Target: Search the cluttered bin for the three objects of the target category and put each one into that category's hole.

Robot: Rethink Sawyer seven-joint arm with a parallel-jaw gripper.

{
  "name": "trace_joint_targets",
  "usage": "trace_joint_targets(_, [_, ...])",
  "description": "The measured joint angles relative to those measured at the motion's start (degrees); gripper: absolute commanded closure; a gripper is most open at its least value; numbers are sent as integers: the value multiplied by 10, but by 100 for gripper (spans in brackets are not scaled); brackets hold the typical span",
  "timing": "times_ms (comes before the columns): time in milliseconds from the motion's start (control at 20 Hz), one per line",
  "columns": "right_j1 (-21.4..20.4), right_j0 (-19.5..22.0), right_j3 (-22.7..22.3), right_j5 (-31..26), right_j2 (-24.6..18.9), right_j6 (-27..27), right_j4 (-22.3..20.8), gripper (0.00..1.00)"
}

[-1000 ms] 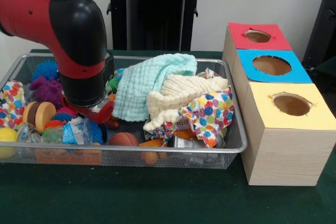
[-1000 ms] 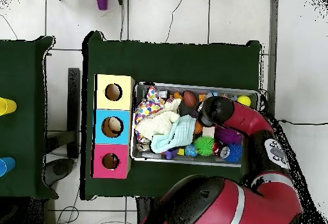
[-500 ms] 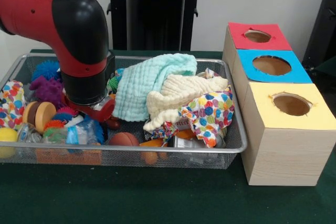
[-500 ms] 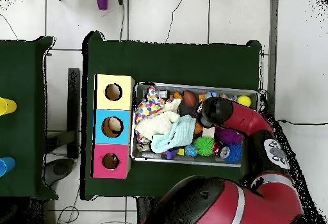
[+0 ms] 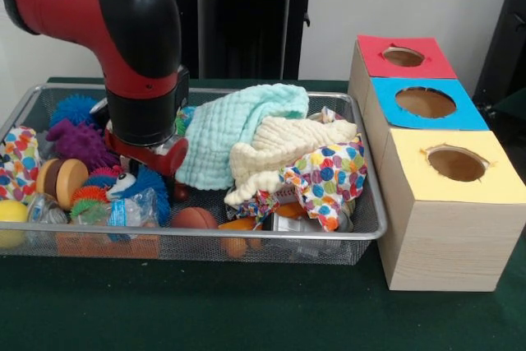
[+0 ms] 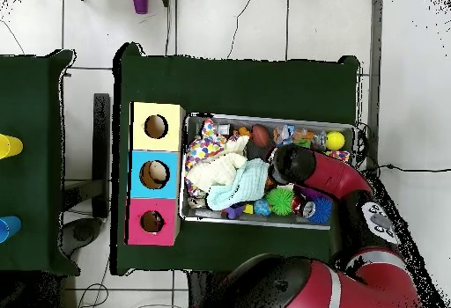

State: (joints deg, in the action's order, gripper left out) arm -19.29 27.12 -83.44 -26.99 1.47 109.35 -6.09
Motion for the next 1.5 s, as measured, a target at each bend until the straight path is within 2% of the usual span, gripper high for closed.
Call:
trace_joint_targets(400, [-2,0,-14,28,0,0,3,0])
trace_joint_targets(900, [-13,-3,-43,20,2,0,77,0])
trace_joint_targets(1100, [-21,-15,-58,-1,11,0,96,0])
trace_joint_targets(1500, [-33,-39,-78,-4,31,0,121,0])
